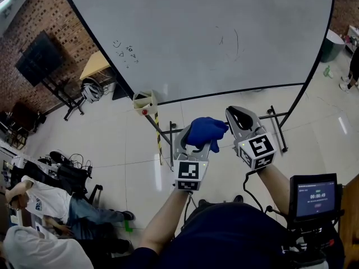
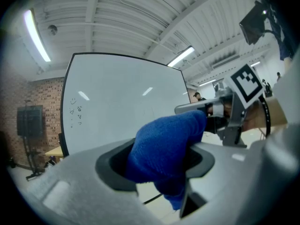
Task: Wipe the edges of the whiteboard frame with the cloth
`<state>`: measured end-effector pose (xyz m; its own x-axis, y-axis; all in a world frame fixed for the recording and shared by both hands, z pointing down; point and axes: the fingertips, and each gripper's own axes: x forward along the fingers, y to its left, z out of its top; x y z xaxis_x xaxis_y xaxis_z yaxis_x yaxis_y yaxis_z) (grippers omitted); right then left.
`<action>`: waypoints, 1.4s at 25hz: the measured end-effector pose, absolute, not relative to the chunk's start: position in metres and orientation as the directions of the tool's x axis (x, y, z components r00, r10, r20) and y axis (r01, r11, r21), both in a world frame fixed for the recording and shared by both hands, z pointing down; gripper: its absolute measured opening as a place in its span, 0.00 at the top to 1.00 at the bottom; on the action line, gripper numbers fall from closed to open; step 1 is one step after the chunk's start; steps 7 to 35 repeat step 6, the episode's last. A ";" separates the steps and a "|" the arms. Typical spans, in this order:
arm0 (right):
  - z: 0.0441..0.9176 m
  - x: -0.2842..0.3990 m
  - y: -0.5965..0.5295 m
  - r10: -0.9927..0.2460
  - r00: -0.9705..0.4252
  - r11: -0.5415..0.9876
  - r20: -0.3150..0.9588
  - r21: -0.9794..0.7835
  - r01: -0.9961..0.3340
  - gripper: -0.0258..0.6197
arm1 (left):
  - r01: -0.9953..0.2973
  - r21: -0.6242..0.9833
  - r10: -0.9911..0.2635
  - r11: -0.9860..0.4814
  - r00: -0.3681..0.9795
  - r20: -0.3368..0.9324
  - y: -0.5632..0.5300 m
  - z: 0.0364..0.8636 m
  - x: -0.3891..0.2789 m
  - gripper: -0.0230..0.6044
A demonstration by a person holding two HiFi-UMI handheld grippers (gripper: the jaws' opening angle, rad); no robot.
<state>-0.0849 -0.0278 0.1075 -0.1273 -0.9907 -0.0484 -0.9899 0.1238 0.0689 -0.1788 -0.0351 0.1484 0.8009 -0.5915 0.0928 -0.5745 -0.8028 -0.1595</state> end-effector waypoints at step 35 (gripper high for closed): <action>0.111 -0.085 -0.026 -0.992 -0.120 0.117 -0.037 0.074 -0.990 0.91 | -0.594 -0.147 -0.610 -0.791 0.787 0.098 -0.037 0.150 -0.179 0.58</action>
